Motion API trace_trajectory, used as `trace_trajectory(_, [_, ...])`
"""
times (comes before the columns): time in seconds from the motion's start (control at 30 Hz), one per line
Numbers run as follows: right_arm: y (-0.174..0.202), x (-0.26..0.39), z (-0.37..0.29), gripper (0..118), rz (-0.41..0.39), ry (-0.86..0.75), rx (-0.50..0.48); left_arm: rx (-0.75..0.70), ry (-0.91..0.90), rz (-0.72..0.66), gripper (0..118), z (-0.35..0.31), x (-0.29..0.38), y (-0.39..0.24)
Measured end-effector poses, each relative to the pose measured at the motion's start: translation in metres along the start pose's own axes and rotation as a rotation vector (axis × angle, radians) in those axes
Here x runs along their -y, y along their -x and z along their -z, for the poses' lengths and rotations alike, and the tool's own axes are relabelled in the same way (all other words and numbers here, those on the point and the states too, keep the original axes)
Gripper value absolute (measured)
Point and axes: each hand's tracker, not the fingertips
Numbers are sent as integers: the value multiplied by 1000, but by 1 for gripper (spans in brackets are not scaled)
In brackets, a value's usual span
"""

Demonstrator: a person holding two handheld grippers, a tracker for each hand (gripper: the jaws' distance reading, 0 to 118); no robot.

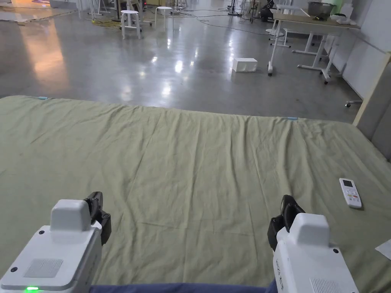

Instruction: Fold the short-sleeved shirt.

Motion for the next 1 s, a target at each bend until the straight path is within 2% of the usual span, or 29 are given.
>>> trace_trajectory(0.13, [1, -1, 2, 0, -7, 23, -31, 60, 181, 4, 1, 7, 8, 35])
trace_trajectory(0.23, [2, 1, 3, 0, -12, 43, -39, 44, 294, 25, 1, 10, 24, 65])
trace_trajectory(0.37, [7, 8, 5, 0, -22, 69, -59, 123, 486, -128, 1, 22, 51, 115])
trace_trajectory(0.47, [11, 14, 6, 0, -40, 90, -78, 154, 625, -155, 3, 29, 76, 143])
trace_trajectory(0.5, [12, 15, 7, 0, -44, 95, -81, 162, 667, -161, 12, 29, 84, 150])
trace_trajectory(0.53, [12, 16, 7, 0, -48, 99, -83, 145, 680, -167, 26, 29, 90, 156])
trace_trajectory(0.57, [12, 18, 9, 0, -51, 105, -83, 129, 696, -177, 56, 29, 94, 160])
trace_trajectory(0.6, [12, 20, 11, 0, -54, 114, -83, 142, 703, -203, 77, 30, 100, 164])
trace_trajectory(0.63, [12, 22, 13, 0, -54, 126, -82, 171, 708, -248, 92, 30, 107, 171])
trace_trajectory(0.67, [11, 23, 14, 0, -51, 138, -80, 199, 714, -288, 98, 31, 112, 177])
trace_trajectory(0.73, [10, 26, 16, 0, -53, 153, -74, 270, 737, -442, 98, 35, 124, 194])
trace_trajectory(0.8, [8, 29, 17, 0, -47, 170, -69, 284, 788, -569, 98, 41, 137, 208])
trace_trajectory(0.87, [8, 30, 17, 0, -61, 167, -71, 273, 823, -624, 98, 46, 149, 218])
trace_trajectory(1.0, [9, 34, 16, 0, -58, 192, -78, 442, 822, -781, 98, 53, 168, 229])
